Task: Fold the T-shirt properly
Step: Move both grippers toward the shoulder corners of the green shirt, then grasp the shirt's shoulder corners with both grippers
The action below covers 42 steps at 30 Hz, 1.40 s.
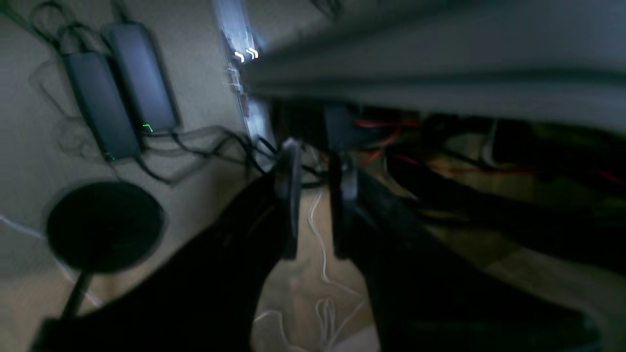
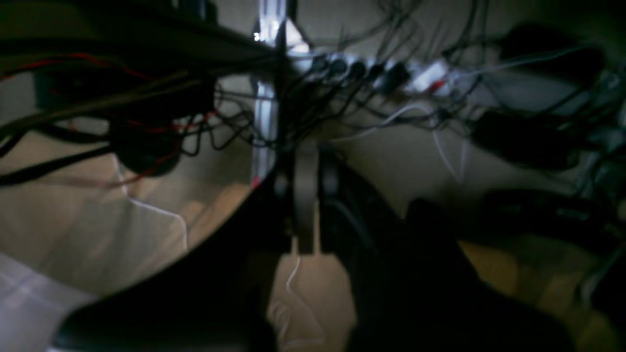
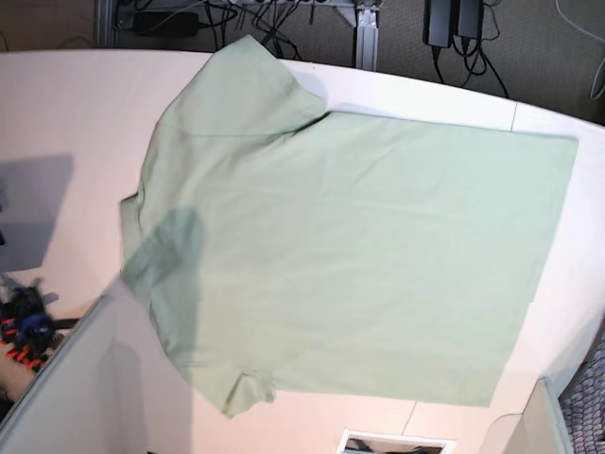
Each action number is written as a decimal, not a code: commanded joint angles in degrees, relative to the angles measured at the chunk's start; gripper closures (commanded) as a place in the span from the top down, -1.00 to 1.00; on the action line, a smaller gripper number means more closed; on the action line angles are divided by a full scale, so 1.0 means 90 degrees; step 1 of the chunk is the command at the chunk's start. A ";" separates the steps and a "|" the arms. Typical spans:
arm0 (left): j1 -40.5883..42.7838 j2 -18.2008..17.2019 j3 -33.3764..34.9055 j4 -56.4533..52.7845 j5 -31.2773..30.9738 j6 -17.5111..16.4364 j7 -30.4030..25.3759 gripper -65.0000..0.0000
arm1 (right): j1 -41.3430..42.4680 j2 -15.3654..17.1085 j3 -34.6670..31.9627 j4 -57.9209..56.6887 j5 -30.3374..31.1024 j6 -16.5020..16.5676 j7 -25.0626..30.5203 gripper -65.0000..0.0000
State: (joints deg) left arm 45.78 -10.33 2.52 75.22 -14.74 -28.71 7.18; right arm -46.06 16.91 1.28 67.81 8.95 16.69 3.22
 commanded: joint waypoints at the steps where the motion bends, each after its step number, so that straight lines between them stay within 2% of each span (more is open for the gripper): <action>1: 0.0267 -0.0034 -0.0117 0.0466 -0.0102 -0.0231 -0.0049 -0.65 | -0.0330 0.0138 0.0046 0.0440 0.0061 0.0075 0.0114 -0.95; 6: 0.0833 -0.0262 -0.0678 0.2147 -0.0376 -0.1222 -0.0056 -0.65 | -0.1287 0.0272 0.0542 0.2531 0.0255 0.0075 -0.0078 -0.95; 8: 0.0930 -0.0374 -0.0867 0.2654 -0.0551 -0.1255 -0.0044 -0.65 | -0.1484 0.0250 0.0833 0.3308 0.0770 0.0075 -0.0350 -0.92; 10: 0.1027 -0.0464 -0.1061 0.3084 -0.0721 -0.1255 0.0022 -0.65 | -0.1554 0.0219 0.1117 0.4000 0.1256 0.0075 -0.0736 -0.70; 12: 0.1110 -0.0520 -0.1275 0.3424 -0.0981 -0.1255 0.0182 -0.58 | -0.1530 0.0194 0.1411 0.4583 0.1717 0.0070 -0.1059 -0.28; 14: 0.1178 -0.0568 -0.1525 0.3672 -0.1265 -0.1255 0.0328 -0.39 | -0.1438 0.0117 0.1710 0.5027 0.2059 0.0022 -0.1224 0.11; 16: 0.1197 -0.0593 -0.1814 0.3818 -0.1627 -0.1255 0.0478 -0.14 | -0.1195 -0.0029 0.1999 0.5282 0.2215 -0.0170 -0.1426 0.30; 18: 0.1192 -0.0673 -0.2084 0.3883 -0.1972 -0.1255 0.0612 0.01 | -0.0775 -0.0216 0.2212 0.5348 0.2324 -0.0420 -0.1821 0.31; 20: 0.1192 -0.0792 -0.2319 0.3939 -0.2290 -0.1255 0.0709 0.02 | -0.0352 -0.0435 0.2353 0.5285 0.2339 -0.0578 -0.2205 0.31; 23: 0.1154 -0.0984 -0.2642 0.4082 -0.2572 -0.1255 0.0792 0.02 | 0.0126 -0.0670 0.2387 0.5013 0.2346 -0.0619 -0.2324 0.31; 27: 0.0908 -0.1243 -0.2909 0.4141 -0.2572 -0.1255 0.0867 0.02 | 0.0736 -0.0899 0.2387 0.4388 0.2390 -0.0619 -0.2579 0.31; 29: 0.0644 -0.1382 -0.2965 0.4124 -0.2562 -0.0959 0.1081 0.08 | 0.0947 -0.0986 0.2387 0.4007 0.2421 -0.0619 -0.2674 0.31; 32: 0.0257 -0.1542 -0.3050 0.3995 -0.2380 -0.0410 0.1209 0.39 | 0.1151 -0.1054 0.2387 0.3589 0.2441 -0.0617 -0.2703 0.31; 33: 0.0126 -0.1593 -0.3077 0.3929 -0.2375 -0.0245 0.1236 0.42 | 0.1168 -0.1052 0.2387 0.3509 0.2438 -0.0612 -0.2701 0.31; 38: -0.0639 -0.1724 -0.3116 0.3432 -0.2217 0.0289 0.1406 0.42 | 0.1161 -0.1052 0.2387 0.3456 0.2431 -0.0610 -0.2730 0.31; 42: -0.1358 -0.1770 -0.3116 0.2577 -0.2285 0.0289 0.1464 0.42 | 0.1163 -0.1052 0.2387 0.3458 0.2409 -0.0610 -0.2752 0.31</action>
State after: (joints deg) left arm 33.39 -25.45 -25.10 97.73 -34.54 -25.96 21.19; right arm -34.89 7.29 22.57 98.83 30.83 11.57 -19.38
